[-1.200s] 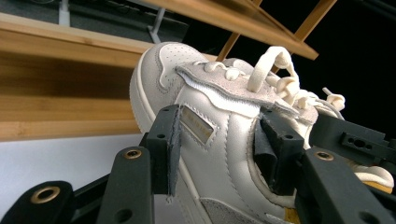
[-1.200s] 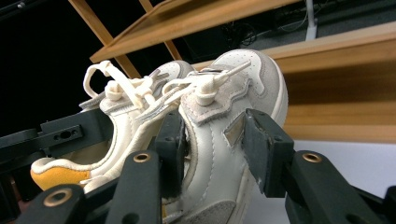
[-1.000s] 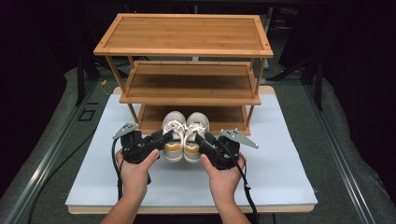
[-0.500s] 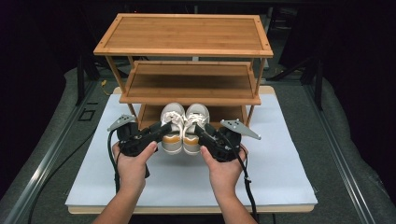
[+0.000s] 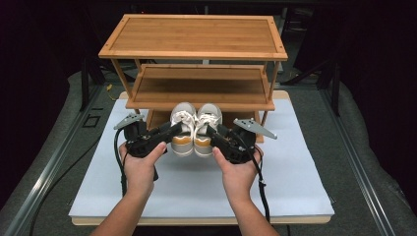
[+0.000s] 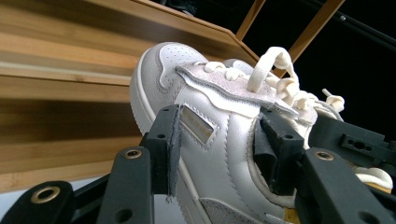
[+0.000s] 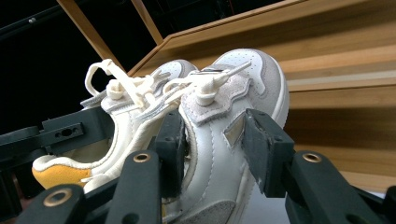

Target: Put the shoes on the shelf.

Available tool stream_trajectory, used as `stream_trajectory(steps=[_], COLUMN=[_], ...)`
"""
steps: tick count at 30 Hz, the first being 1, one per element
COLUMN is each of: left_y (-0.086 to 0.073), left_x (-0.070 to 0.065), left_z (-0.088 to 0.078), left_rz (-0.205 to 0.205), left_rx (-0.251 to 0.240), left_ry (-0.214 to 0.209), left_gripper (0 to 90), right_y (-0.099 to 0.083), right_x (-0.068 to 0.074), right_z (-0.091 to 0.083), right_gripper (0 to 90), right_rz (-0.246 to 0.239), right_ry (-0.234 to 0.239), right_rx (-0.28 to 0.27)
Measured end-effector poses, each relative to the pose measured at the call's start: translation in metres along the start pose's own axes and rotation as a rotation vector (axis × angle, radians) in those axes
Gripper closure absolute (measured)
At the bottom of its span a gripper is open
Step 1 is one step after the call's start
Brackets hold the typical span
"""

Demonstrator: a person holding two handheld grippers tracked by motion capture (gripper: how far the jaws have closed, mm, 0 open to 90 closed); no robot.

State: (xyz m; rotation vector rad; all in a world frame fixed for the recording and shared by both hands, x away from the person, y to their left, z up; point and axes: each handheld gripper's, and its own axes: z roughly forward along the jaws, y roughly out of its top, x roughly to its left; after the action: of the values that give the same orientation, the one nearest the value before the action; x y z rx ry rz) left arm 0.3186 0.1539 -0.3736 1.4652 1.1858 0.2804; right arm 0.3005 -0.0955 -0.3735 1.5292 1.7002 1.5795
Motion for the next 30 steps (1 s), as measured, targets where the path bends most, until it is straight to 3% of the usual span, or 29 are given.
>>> stream_trajectory(steps=[16,30], left_y=[0.023,0.042], left_x=[0.009,0.019], left_z=[0.022,0.044], left_rz=[-0.023,-0.026], left_rx=[-0.005,0.001], left_ry=[-0.006,-0.005], left_gripper=[54.4,54.3], right_y=[0.023,0.042], right_x=[-0.01,-0.016], right_z=[0.02,0.042], right_gripper=[59.2,59.3], right_rz=[0.01,-0.006], right_ry=[0.012,-0.011], right_rx=[-0.002,0.0])
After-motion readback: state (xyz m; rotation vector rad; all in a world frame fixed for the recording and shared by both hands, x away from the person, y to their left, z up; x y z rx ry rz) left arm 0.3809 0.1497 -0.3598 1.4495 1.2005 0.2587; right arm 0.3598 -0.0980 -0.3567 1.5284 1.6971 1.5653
